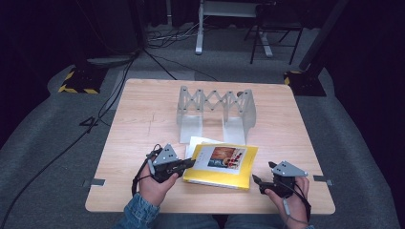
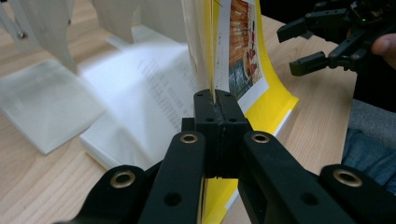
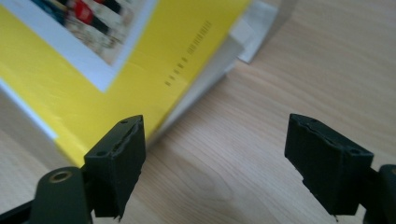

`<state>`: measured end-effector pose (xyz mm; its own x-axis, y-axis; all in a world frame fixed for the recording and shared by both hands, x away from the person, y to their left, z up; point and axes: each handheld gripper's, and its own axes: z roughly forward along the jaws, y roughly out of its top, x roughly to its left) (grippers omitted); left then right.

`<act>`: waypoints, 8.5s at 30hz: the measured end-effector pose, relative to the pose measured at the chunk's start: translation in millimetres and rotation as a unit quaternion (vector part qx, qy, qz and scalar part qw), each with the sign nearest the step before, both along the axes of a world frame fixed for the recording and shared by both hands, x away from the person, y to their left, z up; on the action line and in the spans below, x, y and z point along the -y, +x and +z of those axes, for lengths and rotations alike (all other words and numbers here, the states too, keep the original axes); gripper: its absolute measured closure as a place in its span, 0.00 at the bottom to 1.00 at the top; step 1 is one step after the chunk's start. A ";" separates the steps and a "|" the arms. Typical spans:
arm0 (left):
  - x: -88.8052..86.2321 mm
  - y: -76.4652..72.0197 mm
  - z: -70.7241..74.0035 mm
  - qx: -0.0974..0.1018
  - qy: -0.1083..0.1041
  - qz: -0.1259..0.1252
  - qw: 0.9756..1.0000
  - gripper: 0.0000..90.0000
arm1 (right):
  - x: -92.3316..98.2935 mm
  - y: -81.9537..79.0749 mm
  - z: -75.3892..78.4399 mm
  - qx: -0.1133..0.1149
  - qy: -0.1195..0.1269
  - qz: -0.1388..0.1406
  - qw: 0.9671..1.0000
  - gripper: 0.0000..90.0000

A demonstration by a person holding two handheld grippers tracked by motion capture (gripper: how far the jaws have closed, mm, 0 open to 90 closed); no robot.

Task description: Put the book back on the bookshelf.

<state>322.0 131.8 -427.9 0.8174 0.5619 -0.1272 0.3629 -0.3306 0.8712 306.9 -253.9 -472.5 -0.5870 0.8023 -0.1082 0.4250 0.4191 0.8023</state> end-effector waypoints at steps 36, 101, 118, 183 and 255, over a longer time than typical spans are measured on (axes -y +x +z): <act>29.4 35.4 49.6 -0.012 -0.025 -0.069 0.997 0.99 | -72.5 -19.3 16.5 0.039 -0.050 0.088 0.994 0.20; 13.5 43.9 31.9 -0.005 -0.057 0.045 0.997 0.46 | -124.4 -4.9 -12.8 0.183 -0.275 0.154 0.931 0.82; -15.6 34.5 32.5 0.015 -0.070 0.094 0.993 0.40 | -120.3 -13.9 38.9 0.186 -0.231 0.151 0.943 0.84; -101.1 46.9 -70.1 -0.068 0.144 0.199 0.967 0.27 | -79.2 73.4 139.5 0.203 0.024 -0.010 0.979 0.84; -97.1 49.8 -77.1 -0.070 0.134 0.203 0.967 0.25 | -100.5 136.7 41.2 0.114 0.083 -0.094 0.986 0.77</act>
<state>371.8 229.0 -504.9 0.5071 0.8615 -0.0245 0.6181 -0.3437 0.7070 443.6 -153.4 -431.3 -0.4021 0.9123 -0.0770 0.2838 0.2042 0.9369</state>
